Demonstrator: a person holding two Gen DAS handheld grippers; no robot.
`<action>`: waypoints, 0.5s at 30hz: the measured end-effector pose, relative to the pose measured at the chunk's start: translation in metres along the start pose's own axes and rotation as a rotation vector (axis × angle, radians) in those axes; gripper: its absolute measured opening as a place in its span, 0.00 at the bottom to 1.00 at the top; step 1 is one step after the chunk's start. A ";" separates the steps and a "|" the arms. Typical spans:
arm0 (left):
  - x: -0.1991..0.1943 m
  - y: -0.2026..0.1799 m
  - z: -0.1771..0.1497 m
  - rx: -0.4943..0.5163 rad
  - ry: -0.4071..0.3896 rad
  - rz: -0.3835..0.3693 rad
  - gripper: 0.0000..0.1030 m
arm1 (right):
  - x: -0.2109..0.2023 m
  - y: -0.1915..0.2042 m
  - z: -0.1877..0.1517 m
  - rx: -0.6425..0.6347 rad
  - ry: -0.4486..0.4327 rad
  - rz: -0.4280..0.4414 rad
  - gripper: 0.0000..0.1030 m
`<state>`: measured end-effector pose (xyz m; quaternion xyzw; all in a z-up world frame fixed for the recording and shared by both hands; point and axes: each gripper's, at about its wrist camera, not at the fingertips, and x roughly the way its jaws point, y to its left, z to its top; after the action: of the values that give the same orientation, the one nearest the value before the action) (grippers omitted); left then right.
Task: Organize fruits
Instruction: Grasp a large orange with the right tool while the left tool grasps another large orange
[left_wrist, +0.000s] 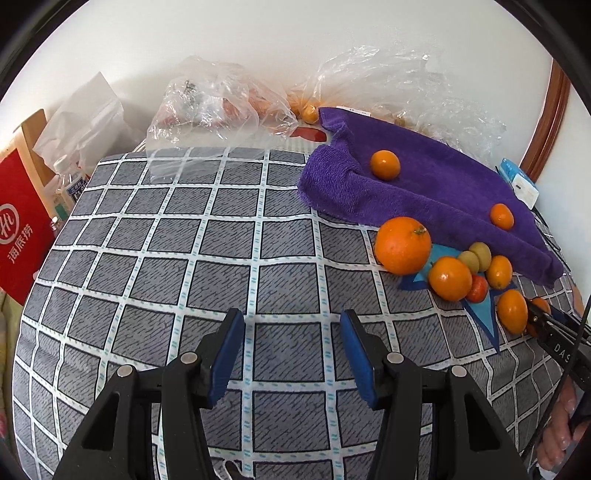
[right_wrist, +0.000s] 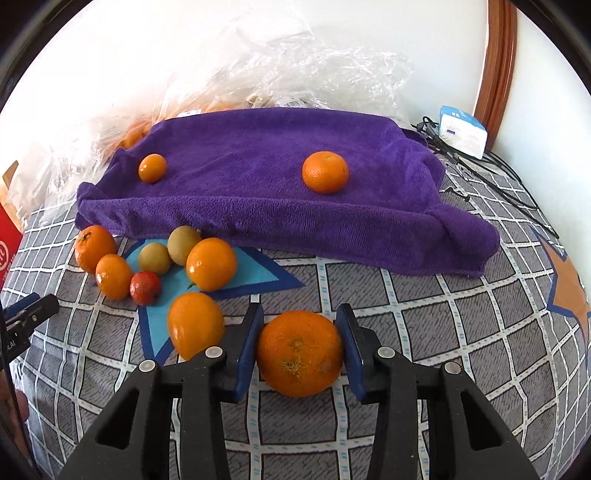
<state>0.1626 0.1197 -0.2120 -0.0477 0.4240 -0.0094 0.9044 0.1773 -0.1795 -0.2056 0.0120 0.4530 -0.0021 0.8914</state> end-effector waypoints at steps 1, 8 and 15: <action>-0.001 0.000 -0.001 -0.007 -0.002 -0.005 0.50 | 0.000 0.000 -0.001 -0.004 0.002 0.001 0.40; -0.003 -0.002 -0.004 0.001 0.000 -0.029 0.64 | -0.003 -0.005 -0.004 -0.006 0.017 0.021 0.47; -0.004 -0.011 0.002 -0.037 0.031 -0.101 0.63 | -0.009 -0.010 -0.013 -0.024 0.029 0.042 0.51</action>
<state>0.1619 0.1095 -0.2072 -0.0856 0.4352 -0.0479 0.8950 0.1612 -0.1891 -0.2059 0.0108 0.4653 0.0221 0.8848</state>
